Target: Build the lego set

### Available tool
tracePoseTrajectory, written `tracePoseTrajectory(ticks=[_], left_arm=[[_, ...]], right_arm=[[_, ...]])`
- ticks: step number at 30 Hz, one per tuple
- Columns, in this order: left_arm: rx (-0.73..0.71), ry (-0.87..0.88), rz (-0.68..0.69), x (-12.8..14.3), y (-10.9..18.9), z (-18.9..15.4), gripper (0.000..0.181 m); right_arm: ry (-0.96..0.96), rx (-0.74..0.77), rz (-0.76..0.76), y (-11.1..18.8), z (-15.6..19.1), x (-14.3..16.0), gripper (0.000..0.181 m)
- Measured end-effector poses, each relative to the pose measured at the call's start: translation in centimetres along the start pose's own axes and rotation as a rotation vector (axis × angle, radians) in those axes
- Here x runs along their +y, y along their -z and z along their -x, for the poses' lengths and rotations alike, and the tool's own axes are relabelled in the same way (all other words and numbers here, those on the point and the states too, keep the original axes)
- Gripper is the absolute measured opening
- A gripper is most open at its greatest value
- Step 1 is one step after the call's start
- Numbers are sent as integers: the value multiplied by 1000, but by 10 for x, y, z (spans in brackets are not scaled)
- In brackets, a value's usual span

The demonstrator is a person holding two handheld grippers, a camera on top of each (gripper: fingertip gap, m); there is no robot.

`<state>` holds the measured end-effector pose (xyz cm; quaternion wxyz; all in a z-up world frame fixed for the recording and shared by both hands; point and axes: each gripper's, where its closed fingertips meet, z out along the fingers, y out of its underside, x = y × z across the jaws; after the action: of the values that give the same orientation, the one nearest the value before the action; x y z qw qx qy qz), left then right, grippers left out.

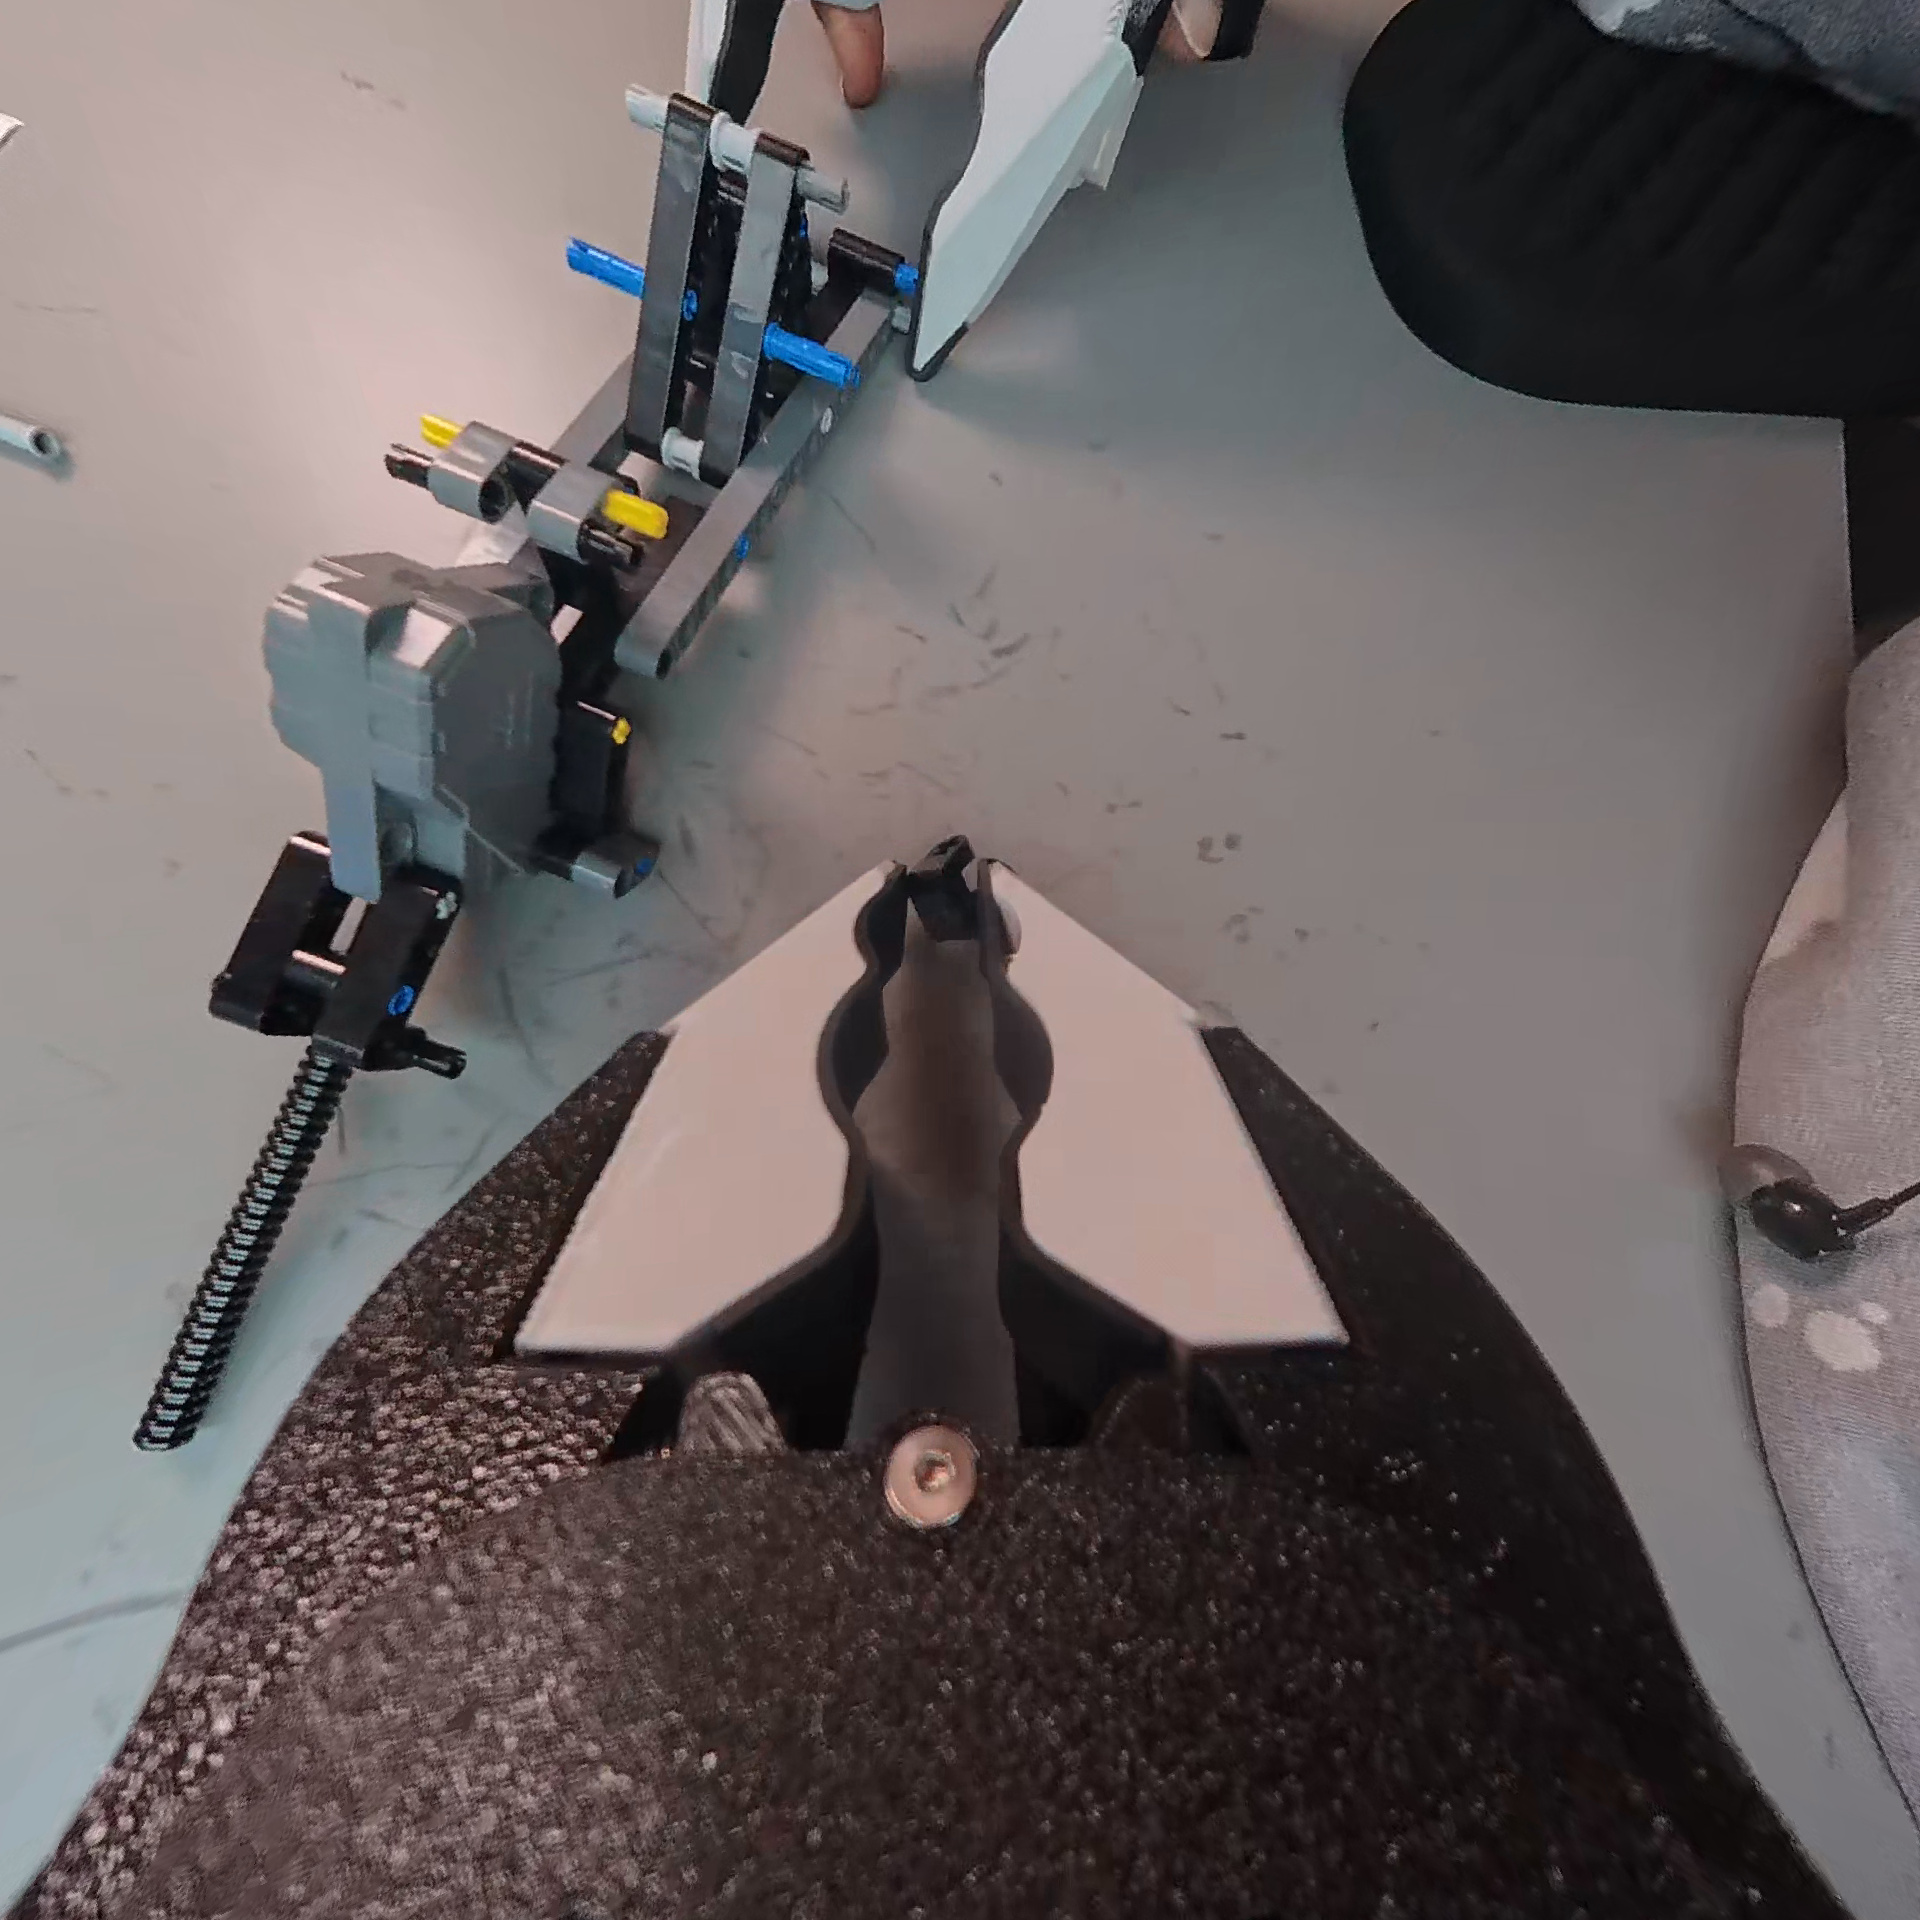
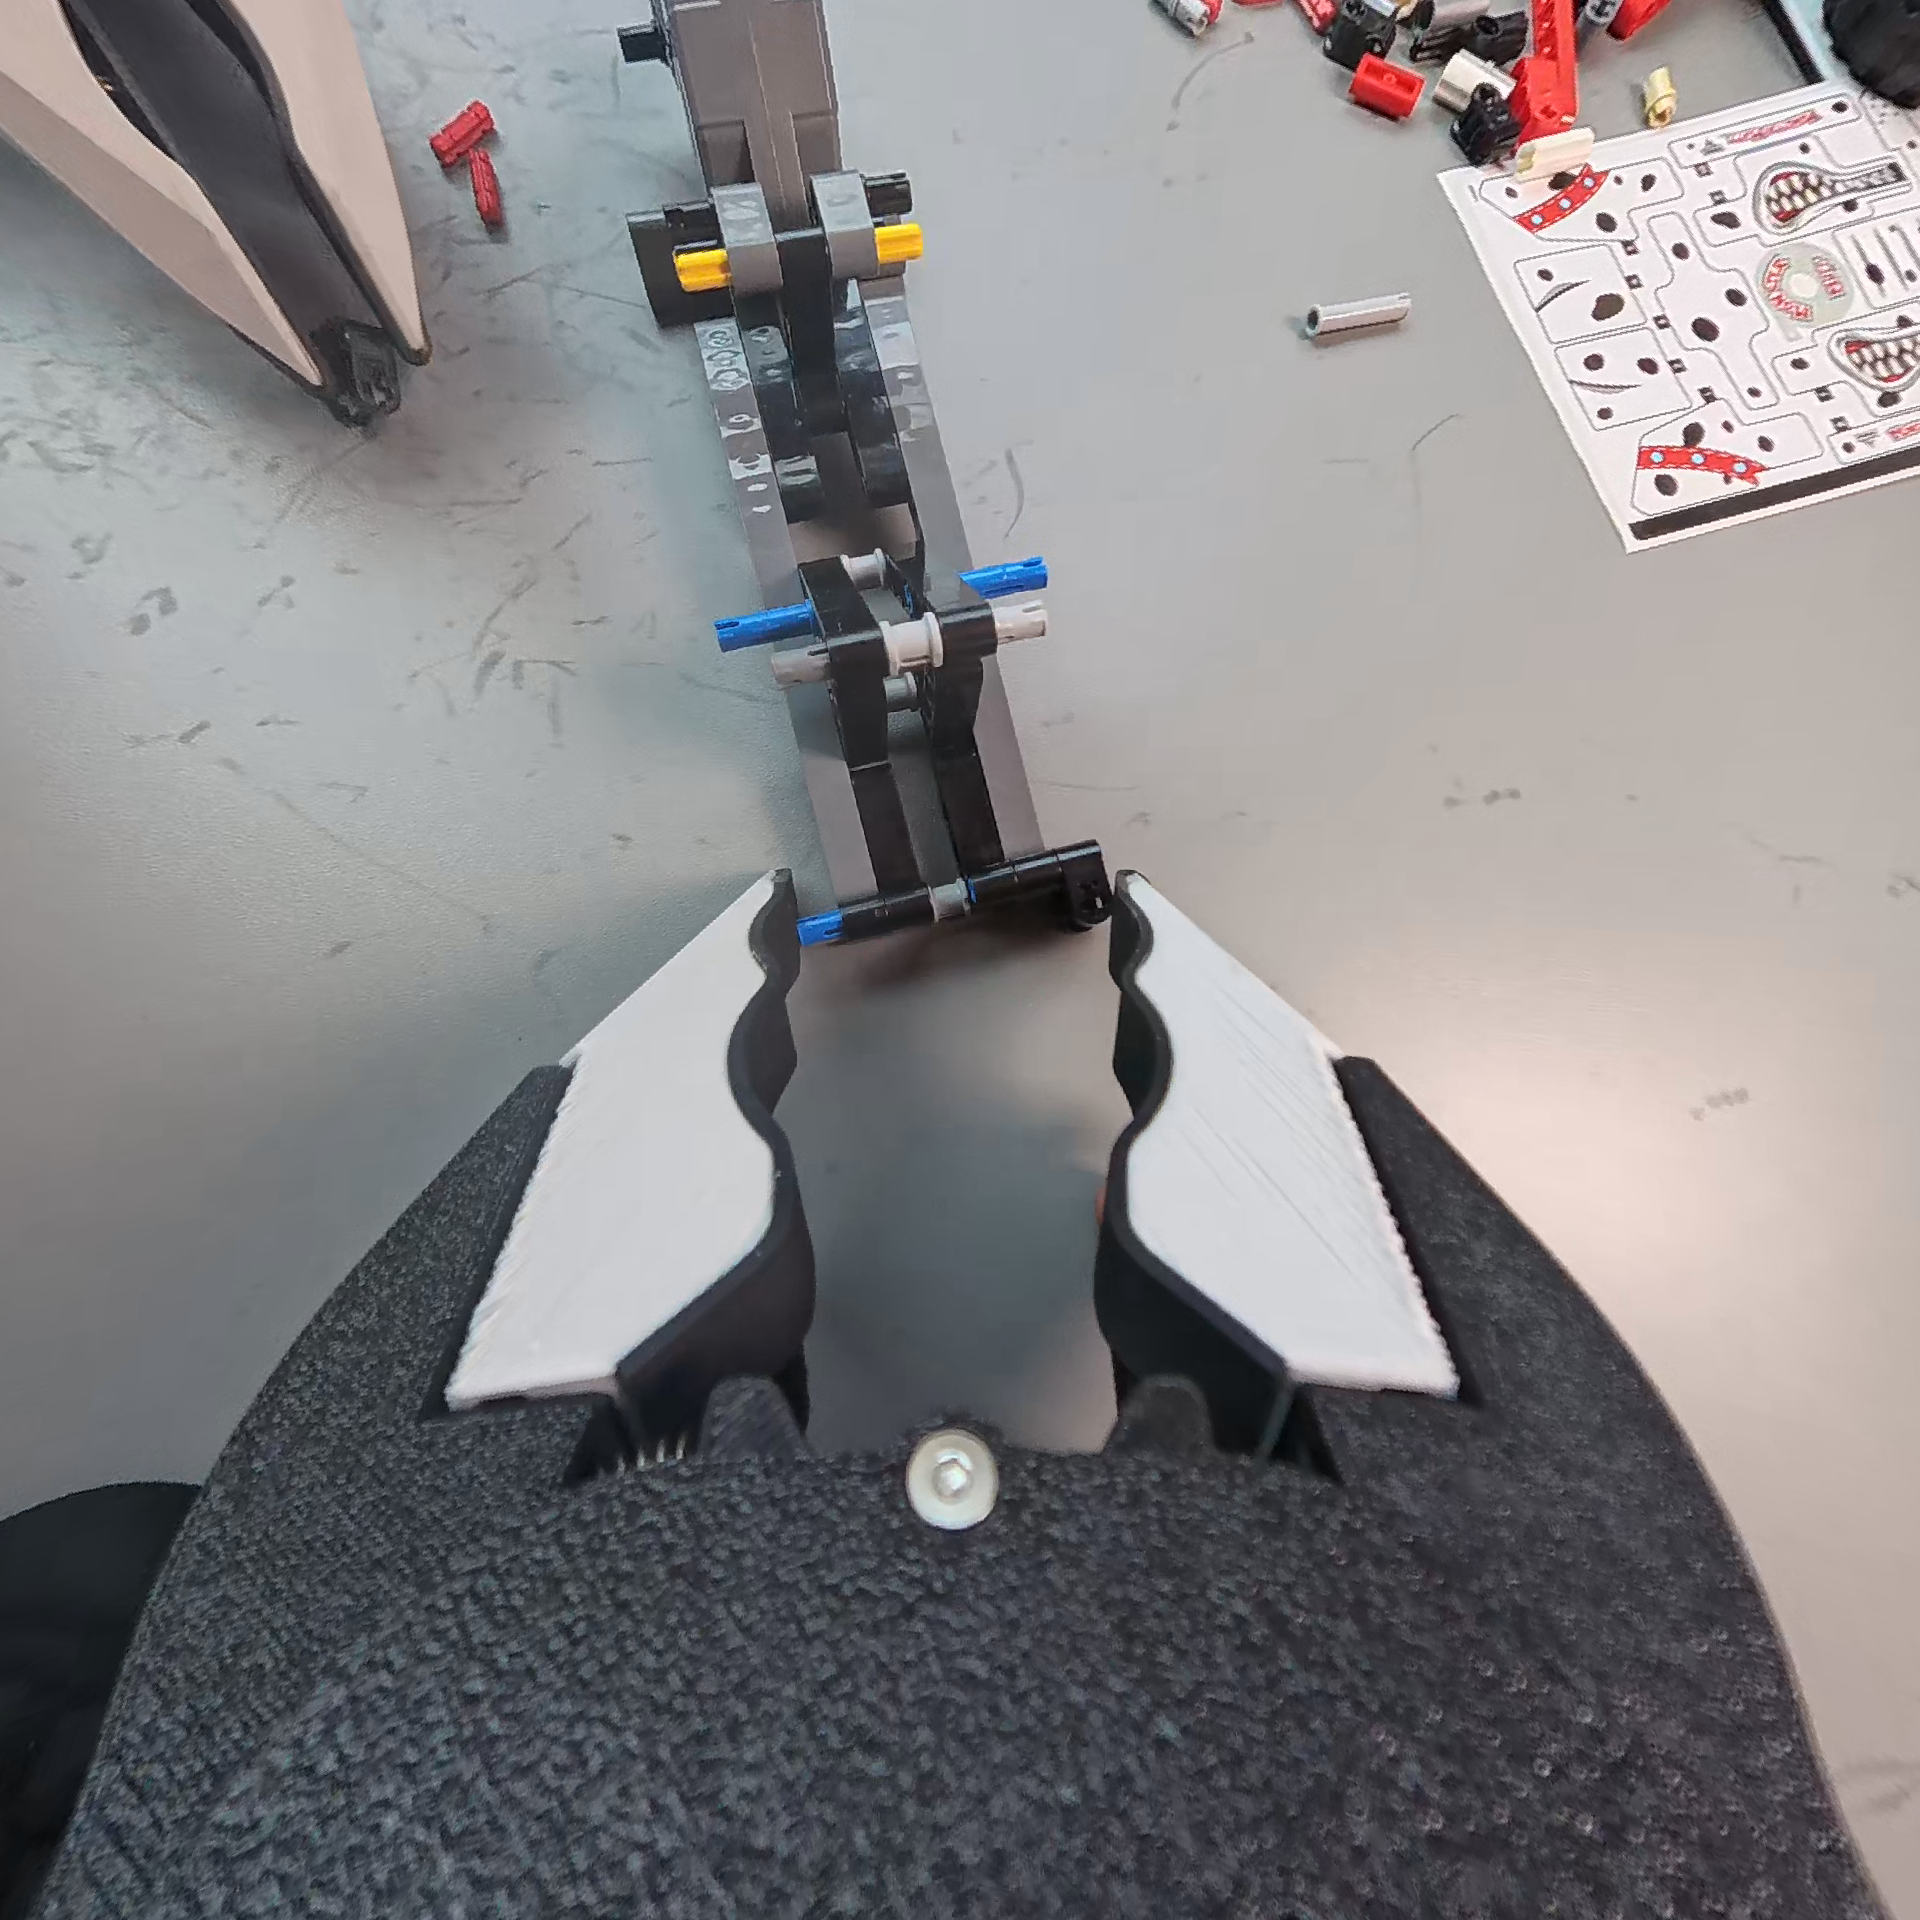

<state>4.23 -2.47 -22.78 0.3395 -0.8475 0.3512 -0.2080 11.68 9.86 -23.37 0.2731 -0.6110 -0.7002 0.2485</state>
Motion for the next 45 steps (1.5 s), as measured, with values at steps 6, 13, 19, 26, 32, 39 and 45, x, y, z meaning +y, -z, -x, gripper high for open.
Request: tracePoseTrajectory(ticks=[6,13,19,26,32,39,45], left_arm=[[-15,2,-26,-3,6,5,25],[-89,-2,-161,-25,33,28,35],[-223,-69,-199,-39,52,65,58],[-200,-175,4,-29,23,88,88],[-237,-347,68,-35,3,94,77],[-409,-625,25,-35,2,96,42],[-524,-735,-46,-35,8,93,42]], right_arm=[[0,-17,3,-1,0,0,61],[0,-86,54,-3,0,0,61],[27,-73,53,-3,0,-1,61],[92,67,-25,9,-6,-11,60],[201,174,-140,20,-3,-28,61],[458,351,-334,37,13,-60,61],[397,331,-382,37,18,-59,58]])
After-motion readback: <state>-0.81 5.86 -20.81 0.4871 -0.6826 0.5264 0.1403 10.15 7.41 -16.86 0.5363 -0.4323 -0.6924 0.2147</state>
